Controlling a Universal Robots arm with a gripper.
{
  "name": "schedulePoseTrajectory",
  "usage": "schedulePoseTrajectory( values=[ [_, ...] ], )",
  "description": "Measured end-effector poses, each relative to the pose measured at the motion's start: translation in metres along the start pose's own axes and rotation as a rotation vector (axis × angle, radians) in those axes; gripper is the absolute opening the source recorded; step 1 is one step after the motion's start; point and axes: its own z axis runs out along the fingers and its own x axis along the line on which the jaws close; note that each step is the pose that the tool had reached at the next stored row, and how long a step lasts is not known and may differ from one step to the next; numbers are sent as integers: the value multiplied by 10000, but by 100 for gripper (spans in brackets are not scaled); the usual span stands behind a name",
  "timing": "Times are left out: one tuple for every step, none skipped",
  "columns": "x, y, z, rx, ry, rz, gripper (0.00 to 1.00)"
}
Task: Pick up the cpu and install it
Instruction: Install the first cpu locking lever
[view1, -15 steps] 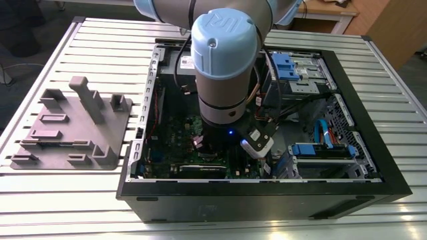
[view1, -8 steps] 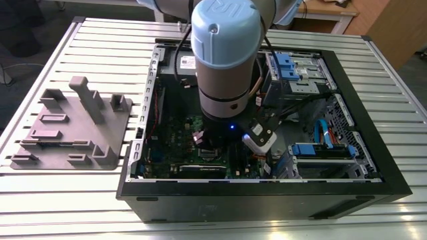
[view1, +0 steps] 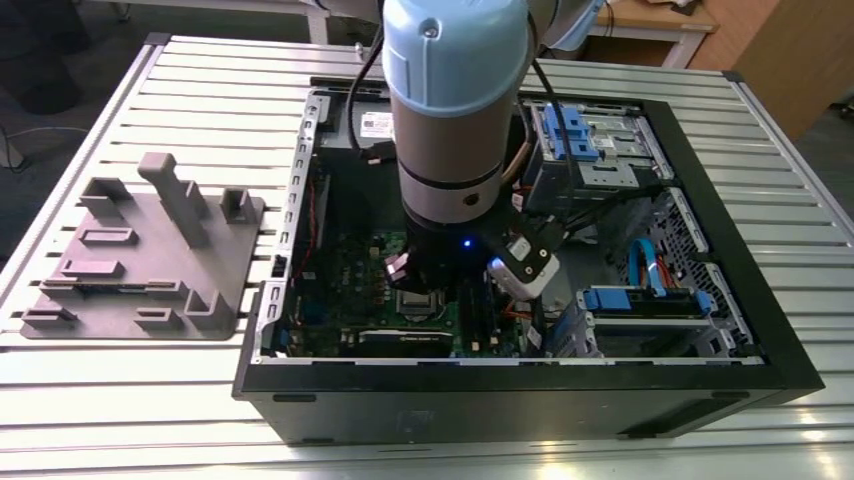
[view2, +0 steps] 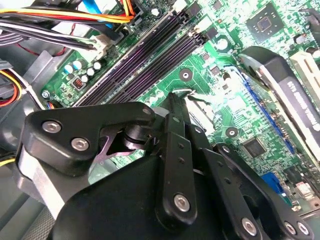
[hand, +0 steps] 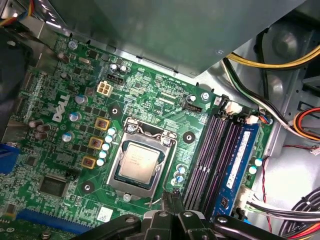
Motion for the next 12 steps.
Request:
schedulePoseTrajectory(
  values=[
    [0,0,-2,2,2,0,11],
    [0,0,-3,3,2,0,11],
    [3,2,-2,2,2,1,11],
    [9,5,-3,4,3,1,11],
    [22,10,-4,5,2,0,11],
    [39,17,-5,5,-2,0,11],
    [59,24,-5,5,-9,-1,11],
    [79,32,-7,8,-13,-1,11],
    [99,42,-8,9,-17,-1,11],
    [117,53,-9,10,-21,0,11],
    [130,65,-9,10,-24,-1,11],
    [143,78,-10,10,-26,-1,11]
  ],
)
